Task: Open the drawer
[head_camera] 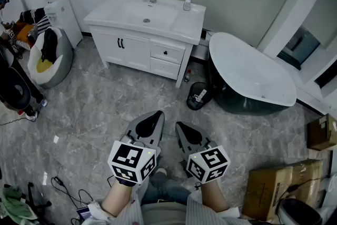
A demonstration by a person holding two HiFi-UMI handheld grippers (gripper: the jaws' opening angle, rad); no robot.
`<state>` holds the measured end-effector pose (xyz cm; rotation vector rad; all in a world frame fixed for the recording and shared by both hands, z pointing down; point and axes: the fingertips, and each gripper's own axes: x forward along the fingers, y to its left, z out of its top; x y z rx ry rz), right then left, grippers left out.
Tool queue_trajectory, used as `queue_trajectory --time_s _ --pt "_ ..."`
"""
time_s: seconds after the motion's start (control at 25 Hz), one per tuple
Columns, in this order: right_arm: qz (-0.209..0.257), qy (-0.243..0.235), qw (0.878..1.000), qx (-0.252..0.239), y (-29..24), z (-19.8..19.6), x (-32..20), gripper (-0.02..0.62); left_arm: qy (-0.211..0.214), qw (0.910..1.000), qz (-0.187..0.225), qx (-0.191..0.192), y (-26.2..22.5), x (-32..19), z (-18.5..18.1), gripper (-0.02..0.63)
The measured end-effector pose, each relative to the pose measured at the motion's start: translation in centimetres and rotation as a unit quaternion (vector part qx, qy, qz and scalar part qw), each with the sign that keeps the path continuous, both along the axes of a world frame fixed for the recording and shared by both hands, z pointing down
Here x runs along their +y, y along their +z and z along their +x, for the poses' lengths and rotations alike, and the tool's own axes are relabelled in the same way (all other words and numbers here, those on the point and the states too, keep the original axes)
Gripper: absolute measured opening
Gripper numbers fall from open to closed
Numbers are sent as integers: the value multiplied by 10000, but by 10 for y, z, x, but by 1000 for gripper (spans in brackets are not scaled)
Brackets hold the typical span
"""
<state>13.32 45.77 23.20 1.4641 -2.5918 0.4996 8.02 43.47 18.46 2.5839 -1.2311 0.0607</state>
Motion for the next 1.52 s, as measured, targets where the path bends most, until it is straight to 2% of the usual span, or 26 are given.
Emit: queue_trajectory --time_s 0.36,0.8,1.16,1.52 --pt "73 -87 9999 -57 0 7 6 8 -81 9999 78 -117 3 8 8 17" --pt "-91 -165 9995 -267 6 2 3 9 -185 9997 45 -136 5 5 -1 17" --pt "-173 7 9995 -260 12 3 -42 9 -97 9999 59 -102 9 -47 -6 17" --pt "-231 169 9994 -215 9 -17 -126 9 -63 9999 21 -142 4 -140 -36 17"
